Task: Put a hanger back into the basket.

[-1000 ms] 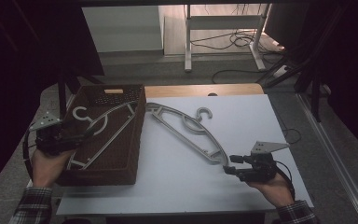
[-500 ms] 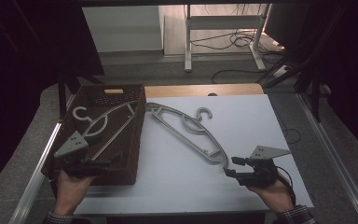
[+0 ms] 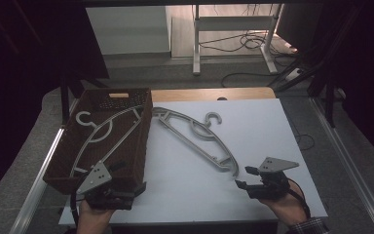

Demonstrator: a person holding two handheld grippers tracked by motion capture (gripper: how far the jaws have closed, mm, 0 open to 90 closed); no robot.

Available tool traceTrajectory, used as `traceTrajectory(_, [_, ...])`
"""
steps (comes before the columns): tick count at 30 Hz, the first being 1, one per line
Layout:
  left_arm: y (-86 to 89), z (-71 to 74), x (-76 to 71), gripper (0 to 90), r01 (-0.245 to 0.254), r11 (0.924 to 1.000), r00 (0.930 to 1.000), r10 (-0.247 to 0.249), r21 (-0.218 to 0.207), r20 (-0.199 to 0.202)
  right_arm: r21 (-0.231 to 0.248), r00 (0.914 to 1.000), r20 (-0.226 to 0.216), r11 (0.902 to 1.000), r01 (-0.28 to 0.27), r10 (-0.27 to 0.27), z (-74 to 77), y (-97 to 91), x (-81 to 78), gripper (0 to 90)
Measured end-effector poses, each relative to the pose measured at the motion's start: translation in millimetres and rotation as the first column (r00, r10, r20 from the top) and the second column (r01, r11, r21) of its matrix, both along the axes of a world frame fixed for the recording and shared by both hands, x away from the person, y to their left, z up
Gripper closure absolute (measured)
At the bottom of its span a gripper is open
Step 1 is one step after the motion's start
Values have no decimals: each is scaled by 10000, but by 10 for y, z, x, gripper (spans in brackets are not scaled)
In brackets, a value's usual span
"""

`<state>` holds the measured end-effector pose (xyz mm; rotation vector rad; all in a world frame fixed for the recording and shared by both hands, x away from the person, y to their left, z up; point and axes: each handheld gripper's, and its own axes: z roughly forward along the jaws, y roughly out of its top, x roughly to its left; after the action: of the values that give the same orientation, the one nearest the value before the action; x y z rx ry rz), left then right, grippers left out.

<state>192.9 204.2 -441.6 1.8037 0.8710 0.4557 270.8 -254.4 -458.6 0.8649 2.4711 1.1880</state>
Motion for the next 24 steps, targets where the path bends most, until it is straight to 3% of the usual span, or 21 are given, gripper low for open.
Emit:
traceTrajectory(7, [-3,-57,4,20,-5,10000,9997,5,-15,-229,216,9999,-114,9997,93,-91,-11,-6,32,367])
traceTrajectory(11, [-18,-70,-3,32,-96,9997,9997,102,239,-240,402,9996,-166,9989,232,-225,-4,-17,42,364])
traceTrajectory(15, [-9,-77,-6,47,-24,9999,9994,28,100,-353,724,9988,-313,9966,387,-365,14,-29,67,362])
traceTrajectory(19, [-27,-86,-6,44,-6,9996,9996,14,300,-293,832,9967,-607,9948,586,-536,8,5,152,359])
traceTrajectory(21, [-31,-87,-6,42,-22,9993,9996,33,378,-279,848,9937,-884,9935,762,-687,28,65,276,359])
traceTrajectory(24, [-26,-87,-8,44,-34,9992,9997,43,390,-247,732,9930,-891,9938,842,-776,47,96,350,360])
